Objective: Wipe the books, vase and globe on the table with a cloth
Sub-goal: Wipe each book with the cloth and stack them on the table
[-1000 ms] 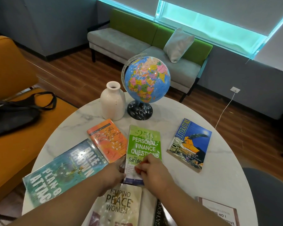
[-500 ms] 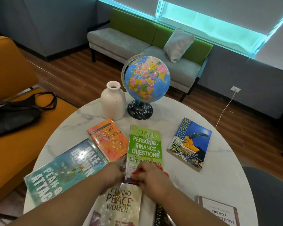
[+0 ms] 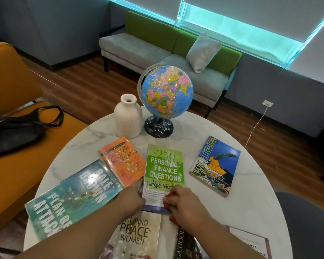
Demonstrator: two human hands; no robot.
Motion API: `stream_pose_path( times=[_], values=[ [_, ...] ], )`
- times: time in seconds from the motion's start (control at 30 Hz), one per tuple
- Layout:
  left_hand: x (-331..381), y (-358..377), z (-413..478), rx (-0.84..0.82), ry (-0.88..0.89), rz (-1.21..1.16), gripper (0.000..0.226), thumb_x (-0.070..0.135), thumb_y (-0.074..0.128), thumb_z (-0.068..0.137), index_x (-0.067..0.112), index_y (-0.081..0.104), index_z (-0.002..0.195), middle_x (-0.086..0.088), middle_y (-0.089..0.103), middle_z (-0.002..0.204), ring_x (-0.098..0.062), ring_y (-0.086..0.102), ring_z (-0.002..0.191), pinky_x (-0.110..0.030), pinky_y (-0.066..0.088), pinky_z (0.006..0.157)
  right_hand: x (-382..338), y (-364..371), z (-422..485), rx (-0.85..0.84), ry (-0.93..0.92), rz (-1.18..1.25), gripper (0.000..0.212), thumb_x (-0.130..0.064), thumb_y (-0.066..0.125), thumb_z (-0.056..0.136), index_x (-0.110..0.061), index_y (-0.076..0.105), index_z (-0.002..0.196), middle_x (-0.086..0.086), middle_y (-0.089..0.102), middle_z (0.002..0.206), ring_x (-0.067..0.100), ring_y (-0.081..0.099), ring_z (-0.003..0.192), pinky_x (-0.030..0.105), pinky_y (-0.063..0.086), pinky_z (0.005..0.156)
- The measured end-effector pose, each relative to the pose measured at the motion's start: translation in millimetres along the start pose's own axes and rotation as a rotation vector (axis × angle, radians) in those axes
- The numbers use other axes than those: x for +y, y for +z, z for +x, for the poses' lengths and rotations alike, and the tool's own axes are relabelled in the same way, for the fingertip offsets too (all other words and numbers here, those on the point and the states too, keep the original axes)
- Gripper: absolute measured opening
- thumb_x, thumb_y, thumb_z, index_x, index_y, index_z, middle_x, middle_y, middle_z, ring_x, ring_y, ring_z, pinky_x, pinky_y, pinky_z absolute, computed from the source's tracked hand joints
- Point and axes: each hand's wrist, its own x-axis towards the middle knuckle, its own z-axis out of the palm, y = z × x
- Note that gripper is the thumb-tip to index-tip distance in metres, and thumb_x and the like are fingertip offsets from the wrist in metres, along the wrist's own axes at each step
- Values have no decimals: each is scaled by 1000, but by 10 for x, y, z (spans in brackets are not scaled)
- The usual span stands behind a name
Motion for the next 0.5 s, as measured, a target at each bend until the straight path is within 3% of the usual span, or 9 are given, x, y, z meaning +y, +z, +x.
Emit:
stream_pose_path(
  times=[0.1,0.23,0.37,0.5],
  values=[
    [19,6,-15,18,7,41,63,11,60,89,29,35,144,-2,65,117,-20,62,103,-30,49,87,118,-45,-5,-42,57,66,31,-25,55,94,-35,65,121,-12,45,132,15,44,118,28,38,105],
    [-15,4,19,15,-1,26,65,9,60,88,32,35,144,-1,66,117,-20,63,103,-35,51,91,292,-111,116,95,236,63,26,-27,57,94,-35,69,115,-13,47,124,16,49,116,25,40,101],
    [-47,8,39,20,4,54,63,11,60,88,32,37,143,0,65,121,-20,62,106,-37,50,95,232,-78,162,-7,117,13,32,-30,55,95,-36,63,125,-12,44,131,16,44,119,26,36,105],
    [-70,13,67,26,1,53,64,13,60,88,34,36,143,1,65,122,-21,62,106,-39,51,95,254,-125,256,87,219,43,29,-30,55,96,-34,65,123,-10,45,122,17,46,116,27,39,103]
  ],
)
